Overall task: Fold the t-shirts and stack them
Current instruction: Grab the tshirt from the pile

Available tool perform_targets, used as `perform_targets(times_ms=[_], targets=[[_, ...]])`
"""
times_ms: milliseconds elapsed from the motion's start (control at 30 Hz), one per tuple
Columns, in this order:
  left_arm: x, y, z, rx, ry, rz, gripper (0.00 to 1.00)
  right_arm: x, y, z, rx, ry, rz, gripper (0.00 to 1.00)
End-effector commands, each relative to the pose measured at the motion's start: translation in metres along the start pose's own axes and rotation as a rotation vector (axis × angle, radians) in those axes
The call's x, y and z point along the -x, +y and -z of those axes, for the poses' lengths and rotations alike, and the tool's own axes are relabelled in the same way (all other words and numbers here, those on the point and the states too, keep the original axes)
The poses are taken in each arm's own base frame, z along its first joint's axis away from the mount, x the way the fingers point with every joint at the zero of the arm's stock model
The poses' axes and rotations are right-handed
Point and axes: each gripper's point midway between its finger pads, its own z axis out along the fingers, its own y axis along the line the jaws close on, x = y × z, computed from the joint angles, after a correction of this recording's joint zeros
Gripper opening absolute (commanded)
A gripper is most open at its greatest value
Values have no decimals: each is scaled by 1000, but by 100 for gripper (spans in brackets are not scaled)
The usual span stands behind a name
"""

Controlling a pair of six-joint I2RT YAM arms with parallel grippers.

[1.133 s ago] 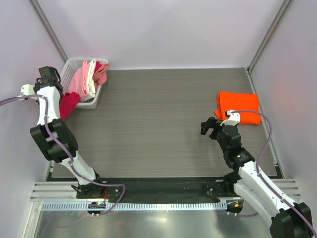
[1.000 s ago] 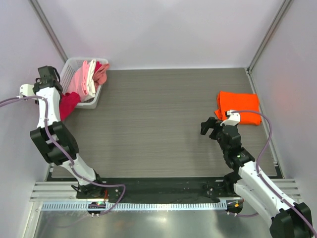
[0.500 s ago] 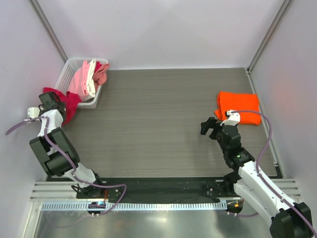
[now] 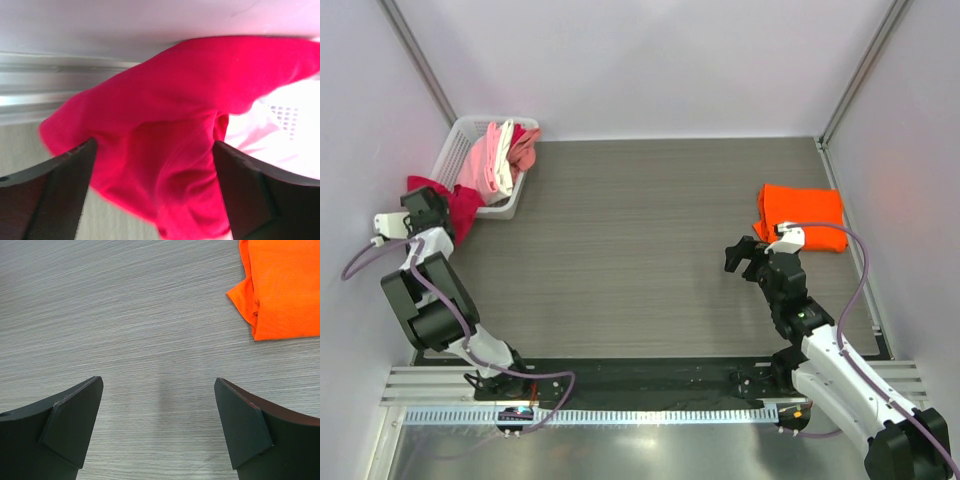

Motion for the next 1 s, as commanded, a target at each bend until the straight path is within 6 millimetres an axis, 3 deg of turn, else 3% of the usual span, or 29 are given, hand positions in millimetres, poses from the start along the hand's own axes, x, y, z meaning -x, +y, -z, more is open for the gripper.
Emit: perform_targets(times_ms=[0,100,133,200,267,433,633,700,800,967], targets=[[9,-36,-13,-135,-44,52,93,17,7,-1,21,-56,-14,100],[1,-43,-22,-128,-2,12,67,17,7,-2,21,-56,-14,100],[2,-50,-21,-141,8,12,49,17,8,-2,23,-55,-13,100],[1,-55,-16,-159,21,32,26,17,8,-2,23,-52,-13,100],[5,-52,-11,-149,-3,47,22,17,8,-3,21,-51,-11,100],[20,-53,10,-112,-28,26,0,17,8,-3,21,-51,-11,100],[29,-61,38,-119,-16,64,0,17,7,-3,19,-50,-12,100],[40,-83,61,-169,-27,72,0,17,7,-3,16,-52,-11,100],[39,-98,91,-147,-16,43,0,17,7,-2,18,-52,-11,100],[10,-101,139,-198,70,186,0,17,6,-2,17,-53,-13,100]])
